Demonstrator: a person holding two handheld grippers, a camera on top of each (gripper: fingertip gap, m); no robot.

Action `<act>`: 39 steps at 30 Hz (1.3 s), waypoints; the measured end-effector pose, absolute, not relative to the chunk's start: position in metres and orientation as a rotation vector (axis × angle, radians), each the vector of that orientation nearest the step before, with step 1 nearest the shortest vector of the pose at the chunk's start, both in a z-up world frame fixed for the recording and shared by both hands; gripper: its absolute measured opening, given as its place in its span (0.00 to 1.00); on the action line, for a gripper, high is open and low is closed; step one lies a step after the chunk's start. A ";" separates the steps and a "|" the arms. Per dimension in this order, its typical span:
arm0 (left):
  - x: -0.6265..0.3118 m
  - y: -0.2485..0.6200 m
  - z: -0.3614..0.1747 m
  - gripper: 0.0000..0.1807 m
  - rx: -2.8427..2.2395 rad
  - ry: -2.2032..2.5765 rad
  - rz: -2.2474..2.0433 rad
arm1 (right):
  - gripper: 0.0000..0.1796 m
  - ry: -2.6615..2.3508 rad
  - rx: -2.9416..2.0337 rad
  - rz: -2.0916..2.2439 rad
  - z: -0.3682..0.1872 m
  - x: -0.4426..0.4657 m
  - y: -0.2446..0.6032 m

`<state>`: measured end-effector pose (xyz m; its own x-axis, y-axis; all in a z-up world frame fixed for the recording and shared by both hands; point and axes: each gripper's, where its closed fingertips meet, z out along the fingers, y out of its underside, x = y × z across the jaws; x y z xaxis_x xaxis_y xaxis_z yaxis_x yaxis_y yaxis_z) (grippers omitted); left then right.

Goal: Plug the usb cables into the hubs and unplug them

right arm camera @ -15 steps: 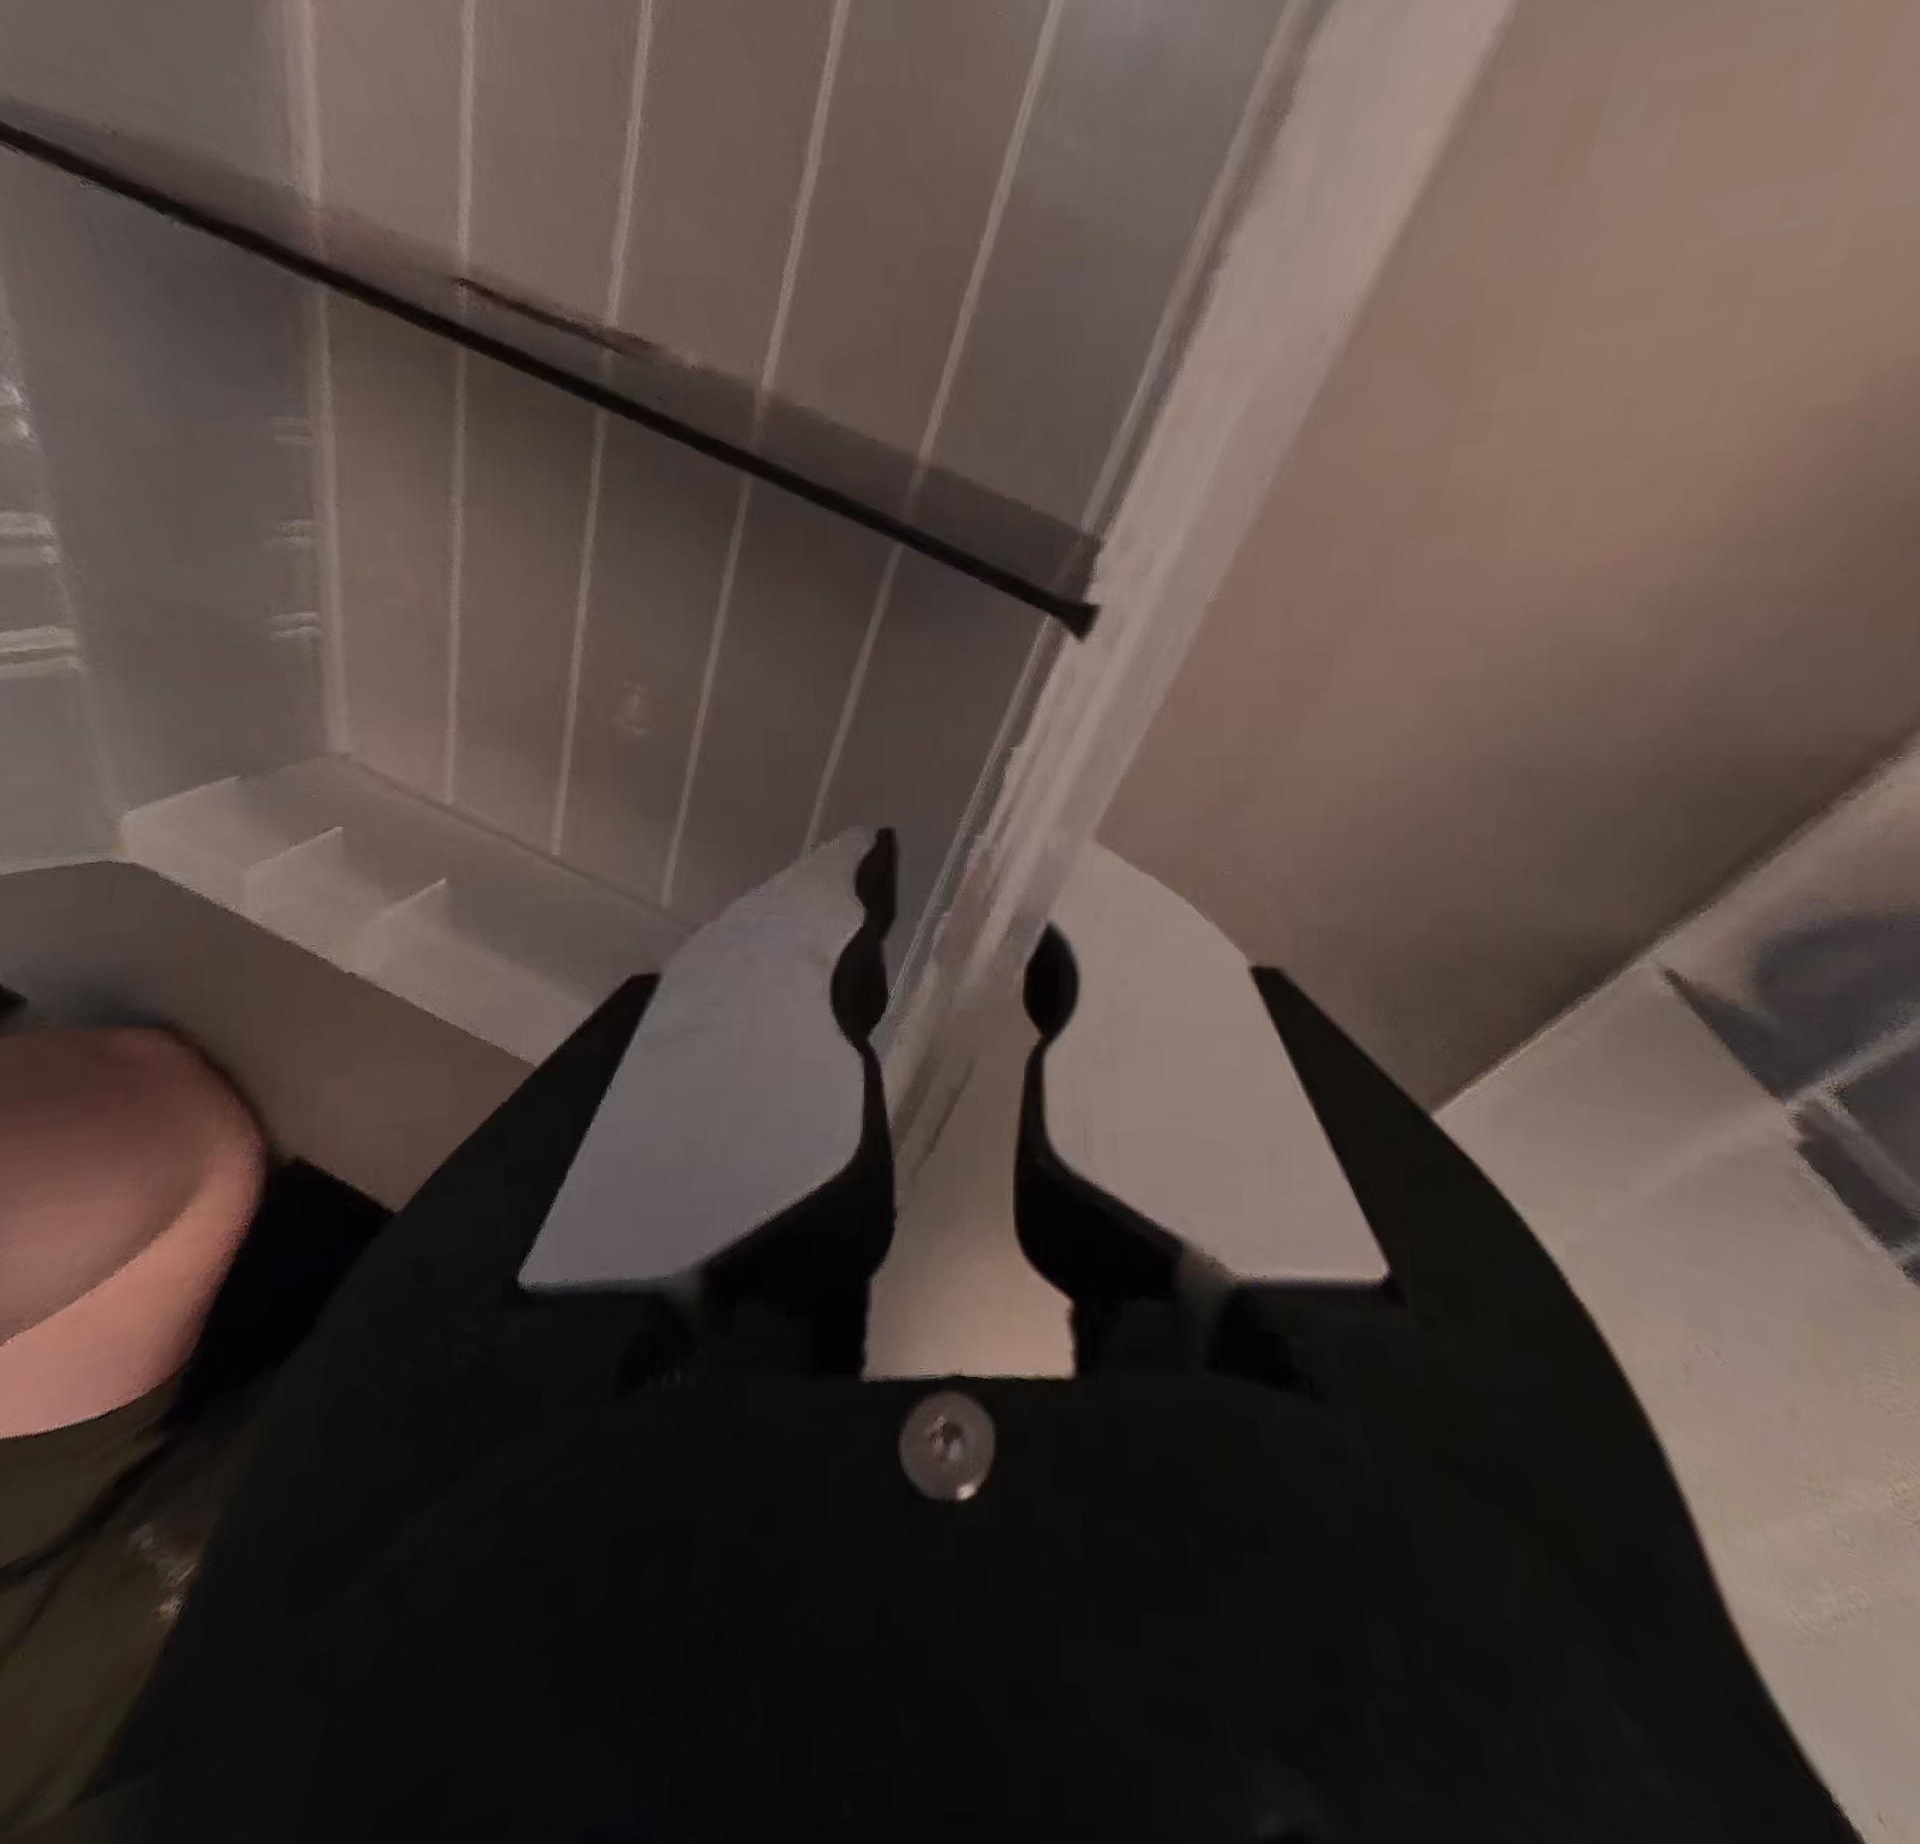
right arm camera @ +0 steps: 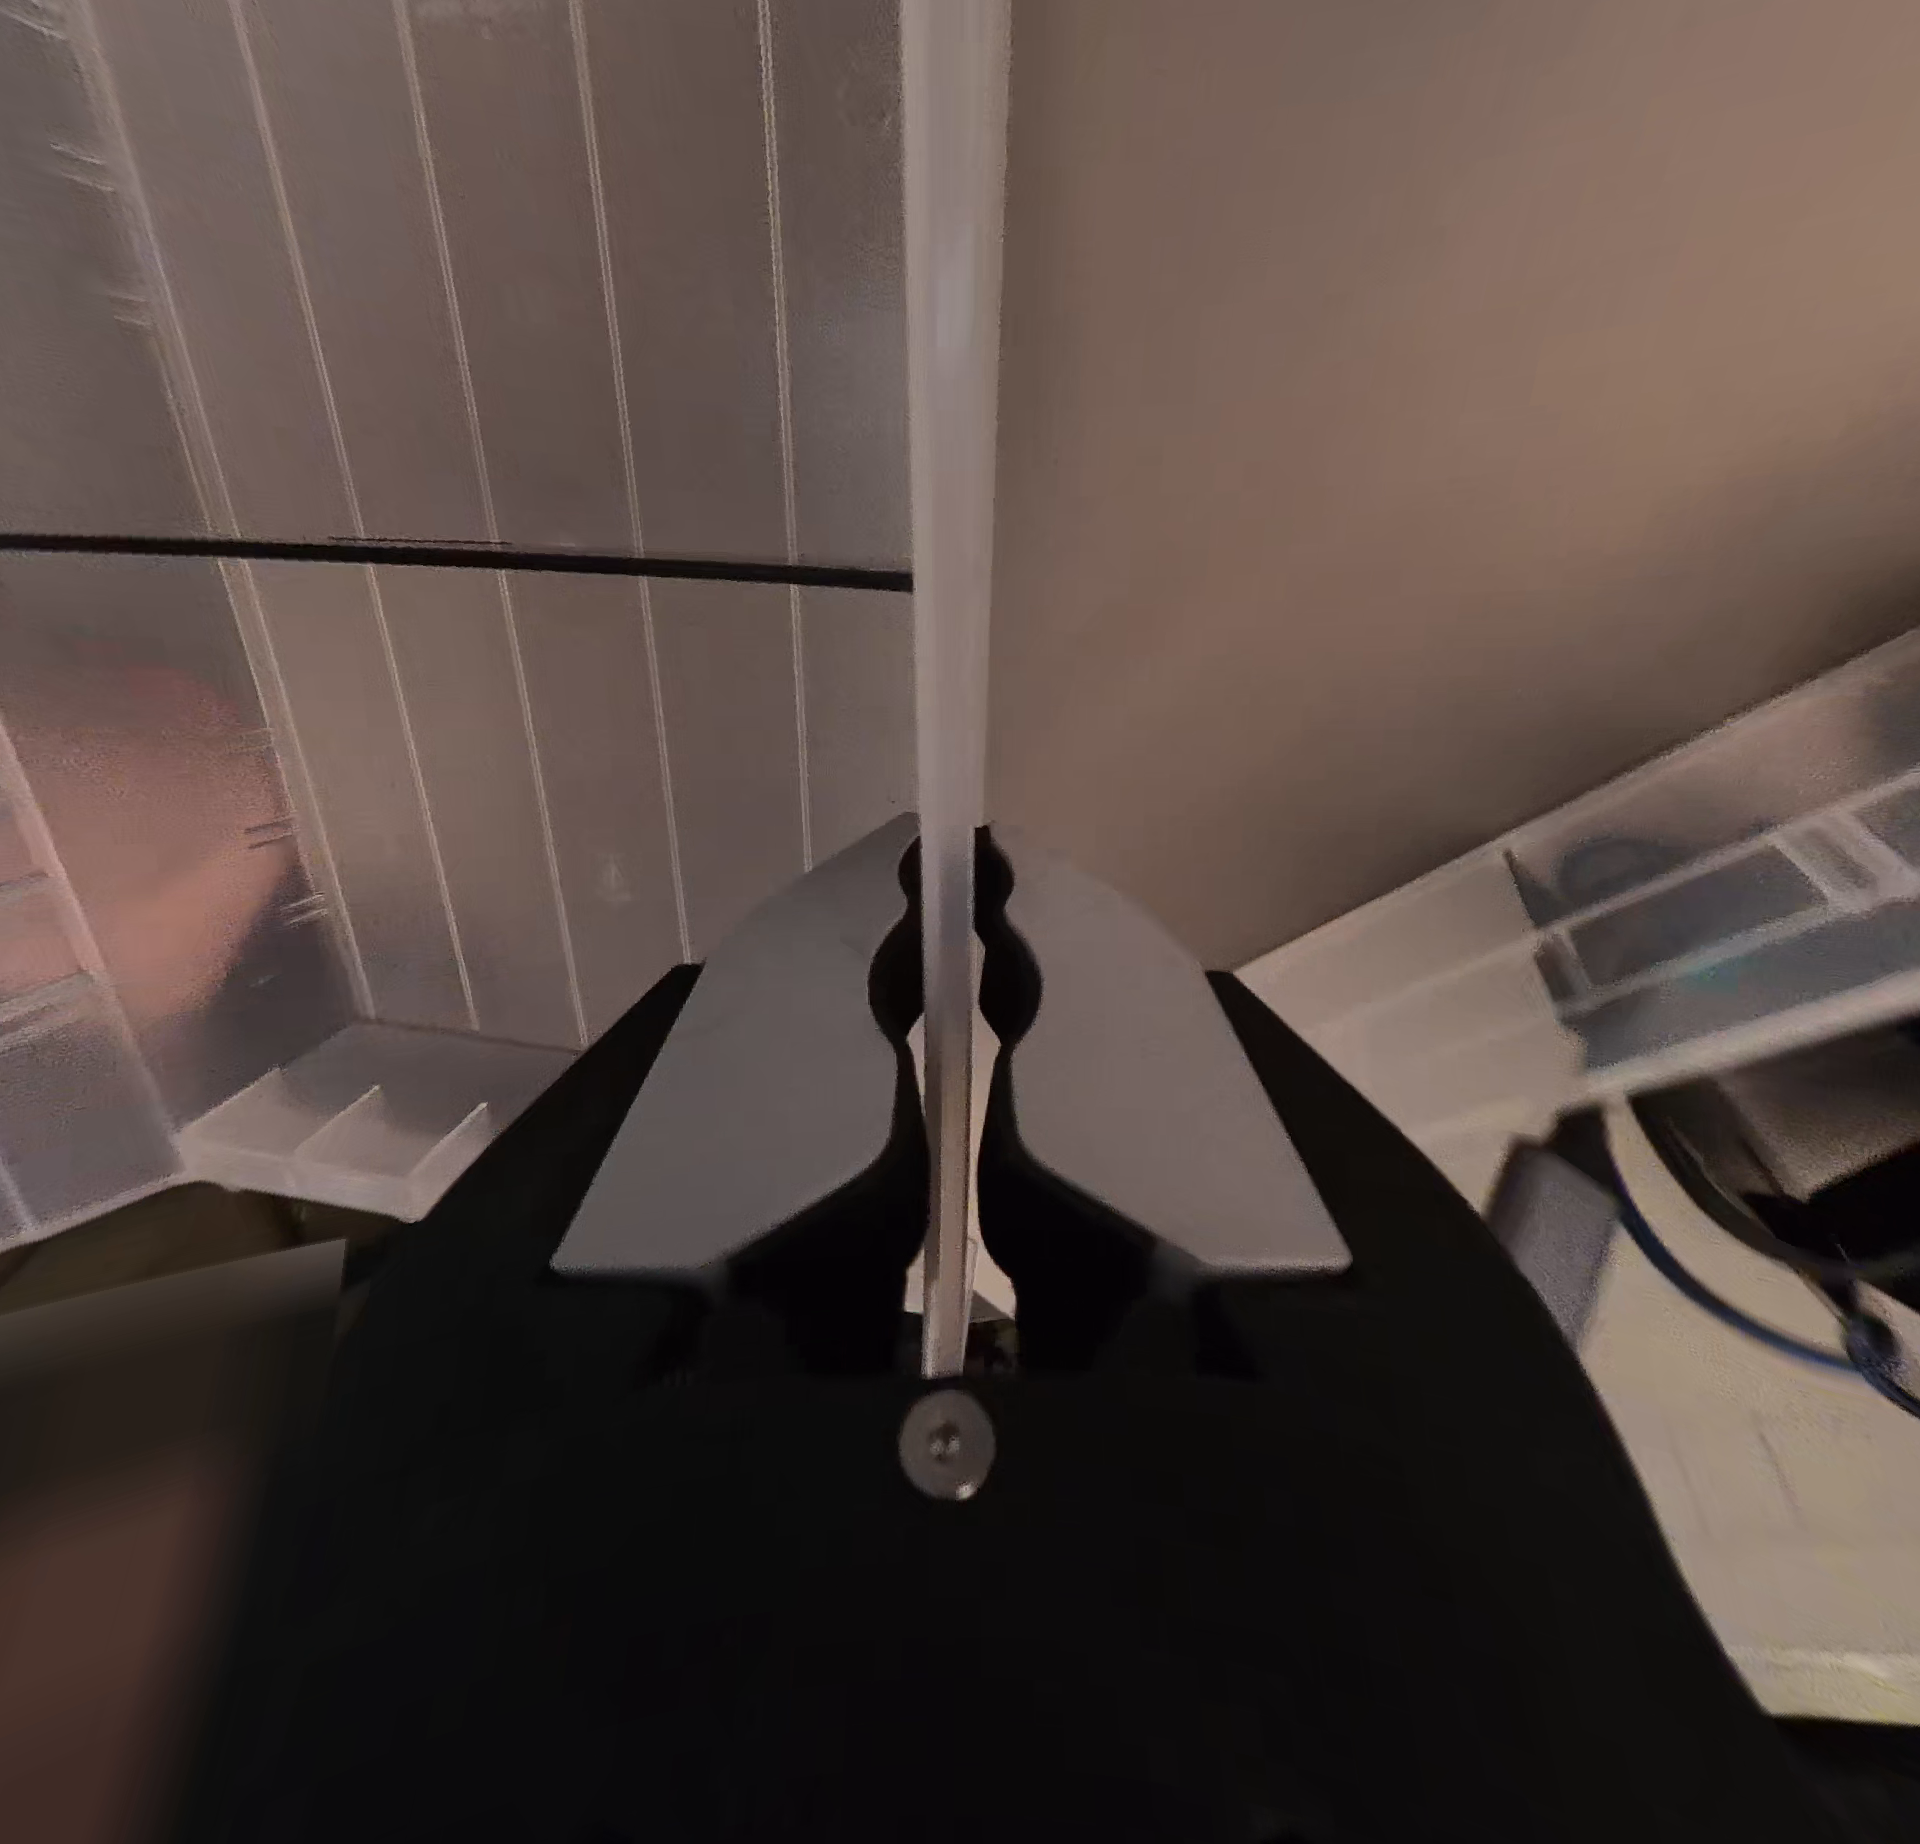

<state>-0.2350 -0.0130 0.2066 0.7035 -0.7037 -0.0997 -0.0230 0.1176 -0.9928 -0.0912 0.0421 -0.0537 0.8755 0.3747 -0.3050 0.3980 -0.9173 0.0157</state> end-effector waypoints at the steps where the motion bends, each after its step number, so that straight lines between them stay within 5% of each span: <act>1: -0.238 -0.024 0.215 0.34 -1.330 0.655 -0.579 | 0.03 0.639 2.990 -0.459 -0.040 -0.087 0.042; 6: -0.226 -0.055 0.222 0.35 -1.261 0.727 -0.724 | 0.04 0.584 3.217 -0.469 0.052 -0.011 0.043; 12: -0.140 -0.047 0.144 0.42 -1.565 1.055 -0.995 | 0.03 -0.042 3.518 -0.469 0.110 0.202 0.001; 17: -0.048 -0.019 0.024 0.48 -1.992 1.189 -1.139 | 0.03 -0.647 3.534 -0.438 0.067 0.350 -0.079; 20: -0.012 -0.010 0.002 0.43 -2.079 1.095 -1.345 | 0.03 -0.874 3.482 -0.431 0.019 0.402 -0.121; 30: 0.011 -0.013 -0.102 0.55 -2.593 1.518 -0.581 | 0.04 -0.959 3.315 -0.381 -0.109 0.454 -0.168; 34: 0.005 -0.021 -0.121 0.45 -2.661 1.664 -0.370 | 0.04 -0.806 3.335 -0.375 -0.122 0.452 -0.152; 39: -0.019 -0.003 -0.125 0.14 -2.799 1.605 -0.221 | 0.04 -0.564 3.308 -0.327 -0.126 0.451 -0.142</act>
